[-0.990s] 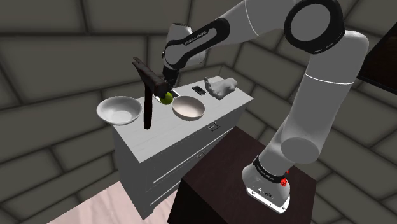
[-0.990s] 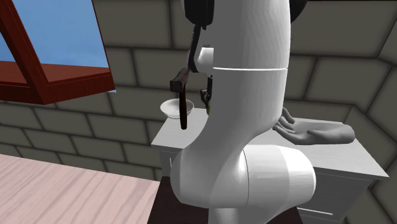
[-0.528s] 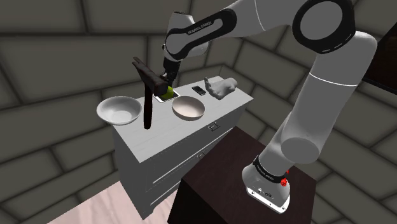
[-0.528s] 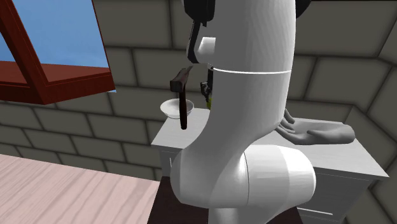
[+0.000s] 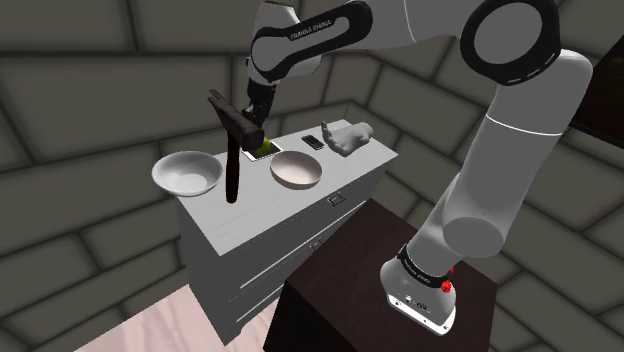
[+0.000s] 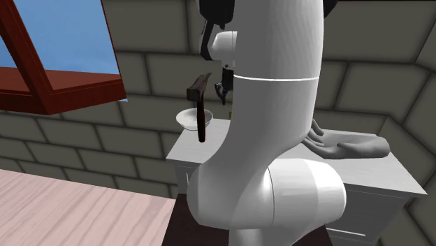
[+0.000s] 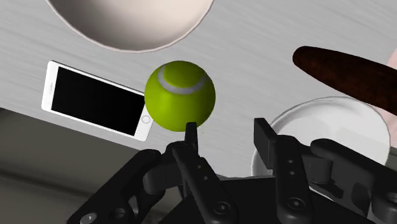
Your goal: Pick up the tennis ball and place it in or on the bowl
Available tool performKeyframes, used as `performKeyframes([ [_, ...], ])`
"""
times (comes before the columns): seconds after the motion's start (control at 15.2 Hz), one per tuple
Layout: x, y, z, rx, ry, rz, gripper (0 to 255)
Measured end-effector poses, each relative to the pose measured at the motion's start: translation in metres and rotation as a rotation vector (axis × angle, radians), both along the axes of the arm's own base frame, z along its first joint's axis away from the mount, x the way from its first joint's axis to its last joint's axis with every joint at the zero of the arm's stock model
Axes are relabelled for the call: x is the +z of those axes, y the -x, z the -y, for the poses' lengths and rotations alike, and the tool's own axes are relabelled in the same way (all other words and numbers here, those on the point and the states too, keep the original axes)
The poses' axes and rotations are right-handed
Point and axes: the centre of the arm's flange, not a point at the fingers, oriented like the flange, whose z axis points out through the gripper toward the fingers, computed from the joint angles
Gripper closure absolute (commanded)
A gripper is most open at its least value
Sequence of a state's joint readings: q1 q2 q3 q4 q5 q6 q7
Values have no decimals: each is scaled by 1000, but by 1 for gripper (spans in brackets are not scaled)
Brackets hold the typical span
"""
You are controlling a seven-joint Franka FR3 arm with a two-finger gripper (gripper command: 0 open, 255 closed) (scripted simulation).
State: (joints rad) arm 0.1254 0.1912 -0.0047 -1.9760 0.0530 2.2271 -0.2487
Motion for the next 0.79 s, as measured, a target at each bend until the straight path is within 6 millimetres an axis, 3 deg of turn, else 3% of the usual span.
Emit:
performKeyframes([
  [0.33,7,-21,-58,0,0,-1,255],
  [0.4,7,-21,-59,1,0,-1,0],
  [0.59,-2,-25,-48,15,9,-20,0],
  [0.79,-24,-33,-18,49,28,-63,0],
])
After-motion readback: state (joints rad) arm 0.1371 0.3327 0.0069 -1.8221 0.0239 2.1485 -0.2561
